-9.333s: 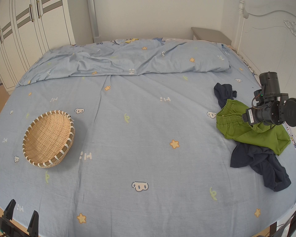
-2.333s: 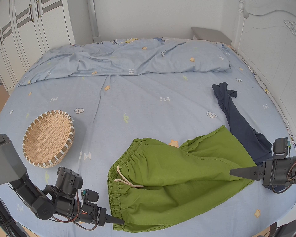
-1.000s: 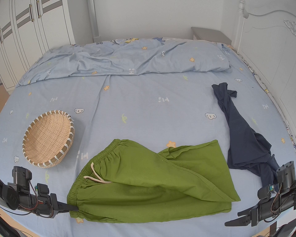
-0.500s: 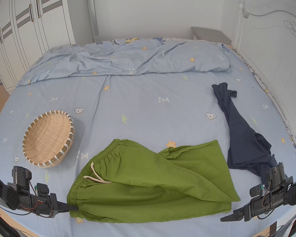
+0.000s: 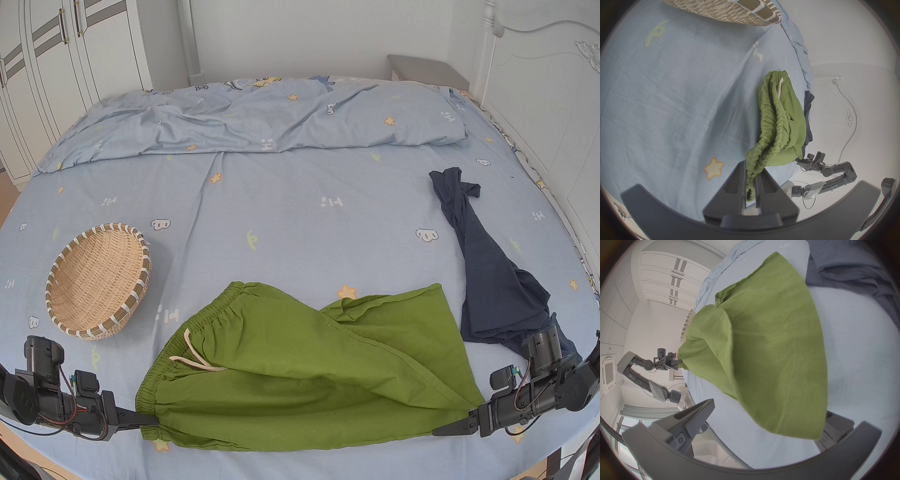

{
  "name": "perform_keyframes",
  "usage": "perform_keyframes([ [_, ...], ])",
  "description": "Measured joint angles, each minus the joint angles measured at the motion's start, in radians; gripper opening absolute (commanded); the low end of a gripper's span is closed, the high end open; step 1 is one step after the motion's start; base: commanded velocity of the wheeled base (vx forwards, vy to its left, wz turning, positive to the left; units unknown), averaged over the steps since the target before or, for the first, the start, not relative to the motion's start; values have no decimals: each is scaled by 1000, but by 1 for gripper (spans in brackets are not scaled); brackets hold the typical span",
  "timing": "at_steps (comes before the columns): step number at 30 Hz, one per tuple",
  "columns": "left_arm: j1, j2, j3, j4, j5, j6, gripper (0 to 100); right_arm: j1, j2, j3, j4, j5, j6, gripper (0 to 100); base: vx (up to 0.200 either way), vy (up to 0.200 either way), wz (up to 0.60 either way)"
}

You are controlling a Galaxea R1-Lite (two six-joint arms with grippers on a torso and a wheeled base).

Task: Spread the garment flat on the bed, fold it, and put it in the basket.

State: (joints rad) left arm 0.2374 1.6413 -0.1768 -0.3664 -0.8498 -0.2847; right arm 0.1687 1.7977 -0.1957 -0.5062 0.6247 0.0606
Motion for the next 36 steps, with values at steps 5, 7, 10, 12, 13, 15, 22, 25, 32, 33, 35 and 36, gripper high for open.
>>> perform_keyframes([
  [5, -3, 0, -1, 0, 0, 0, 0, -3, 20, 1, -5, 2, 0, 100, 0, 0, 0],
  [7, -3, 0, -1, 0, 0, 0, 0, -6, 24, 1, -5, 4, -1, 100, 0, 0, 0],
  [10, -2, 0, 0, 0, 0, 0, 0, -9, 26, 1, -15, 6, 0, 0, 0, 0, 0],
  [12, -1, 0, 0, 0, 0, 0, 0, -13, 27, 4, -23, 3, 0, 0, 0, 0, 0],
  [13, -1, 0, 0, 0, 0, 0, 0, -14, 28, 6, -24, 1, 0, 0, 0, 0, 0],
  [15, 0, 0, 0, 0, 0, 0, 0, -18, 29, 8, -26, 0, 0, 0, 0, 0, 0],
  [22, 8, 4, -1, 3, 2, 0, 0, -36, 26, 22, -25, 4, -2, 0, 0, 0, 0],
  [25, 16, 4, -1, 8, 4, -1, 0, -43, 17, 31, -24, 4, -2, 0, 0, 0, 0],
  [32, 22, 2, -15, 95, 12, 4, 0, -52, -49, 69, 10, 3, -2, 0, 0, 0, 0],
  [33, 22, 2, -18, 116, 13, 7, 0, -52, -56, 72, 18, 3, -2, 0, 0, 0, 0],
  [35, 21, 1, -33, 180, 15, 20, 0, -53, -78, 83, 45, 1, -3, 0, 0, 0, 0],
  [36, 20, 0, -45, 219, 16, 31, 0, -54, -96, 90, 68, 1, -4, 0, 0, 0, 0],
])
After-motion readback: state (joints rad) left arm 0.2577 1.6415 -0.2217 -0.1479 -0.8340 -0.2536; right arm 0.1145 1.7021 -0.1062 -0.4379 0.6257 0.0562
